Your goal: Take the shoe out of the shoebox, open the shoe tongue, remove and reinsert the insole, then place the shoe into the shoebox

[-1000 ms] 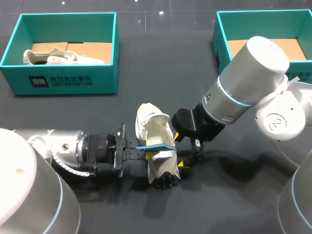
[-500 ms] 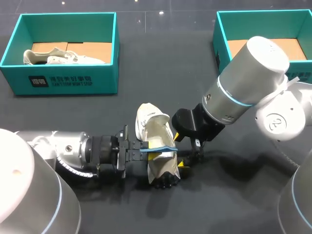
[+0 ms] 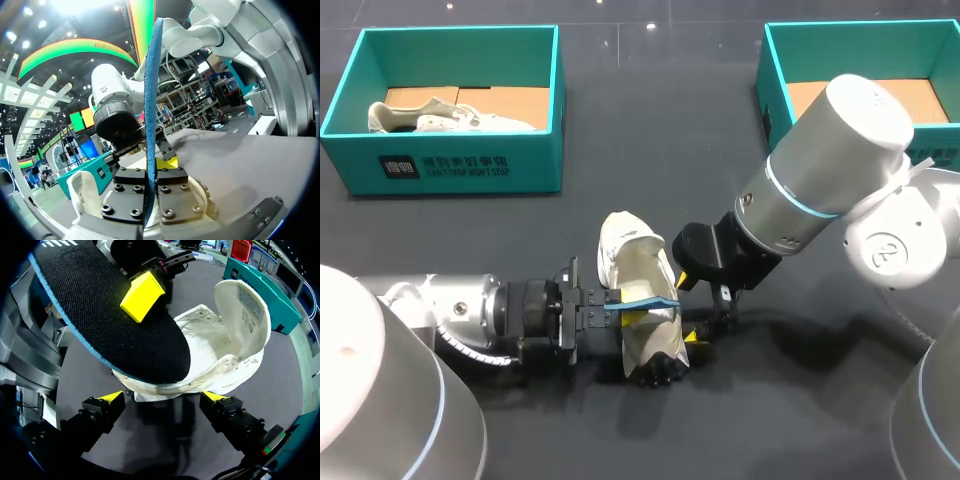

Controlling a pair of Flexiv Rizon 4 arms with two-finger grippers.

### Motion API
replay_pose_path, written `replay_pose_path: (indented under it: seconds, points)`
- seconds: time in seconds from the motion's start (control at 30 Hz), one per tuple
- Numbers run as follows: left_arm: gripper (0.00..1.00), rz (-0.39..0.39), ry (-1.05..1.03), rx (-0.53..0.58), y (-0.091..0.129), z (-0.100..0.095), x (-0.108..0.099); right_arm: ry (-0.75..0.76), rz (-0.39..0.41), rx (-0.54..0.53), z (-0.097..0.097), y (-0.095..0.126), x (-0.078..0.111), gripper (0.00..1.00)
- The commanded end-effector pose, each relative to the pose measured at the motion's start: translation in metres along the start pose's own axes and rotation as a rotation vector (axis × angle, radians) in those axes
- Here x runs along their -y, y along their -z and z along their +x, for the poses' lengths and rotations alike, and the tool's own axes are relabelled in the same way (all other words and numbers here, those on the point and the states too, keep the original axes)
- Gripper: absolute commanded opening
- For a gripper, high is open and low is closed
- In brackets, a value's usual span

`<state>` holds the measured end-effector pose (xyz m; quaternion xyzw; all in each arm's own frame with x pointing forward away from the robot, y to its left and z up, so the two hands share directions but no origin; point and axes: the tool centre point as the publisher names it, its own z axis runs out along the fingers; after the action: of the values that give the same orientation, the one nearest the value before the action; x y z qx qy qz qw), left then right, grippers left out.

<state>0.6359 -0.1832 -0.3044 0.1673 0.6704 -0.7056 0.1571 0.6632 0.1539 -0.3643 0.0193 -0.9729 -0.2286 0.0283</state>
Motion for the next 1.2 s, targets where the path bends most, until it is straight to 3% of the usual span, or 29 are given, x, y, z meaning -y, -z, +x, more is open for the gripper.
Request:
replay_pose_path:
  seconds: [0.03, 0.7, 1.2]
  points:
    - [0.00, -0.006, -0.011, 0.016, -0.001, 0.002, -0.002, -0.001, 0.002, 0.004, 0.001, -0.001, 0.000, 1.00]
    - [0.00, -0.079, -0.047, 0.098, -0.002, -0.004, -0.018, -0.001, 0.002, 0.004, 0.001, -0.001, 0.000, 1.00]
    - [0.00, -0.143, -0.075, 0.092, 0.001, -0.012, -0.044, -0.001, 0.002, 0.004, 0.001, -0.001, 0.000, 1.00]
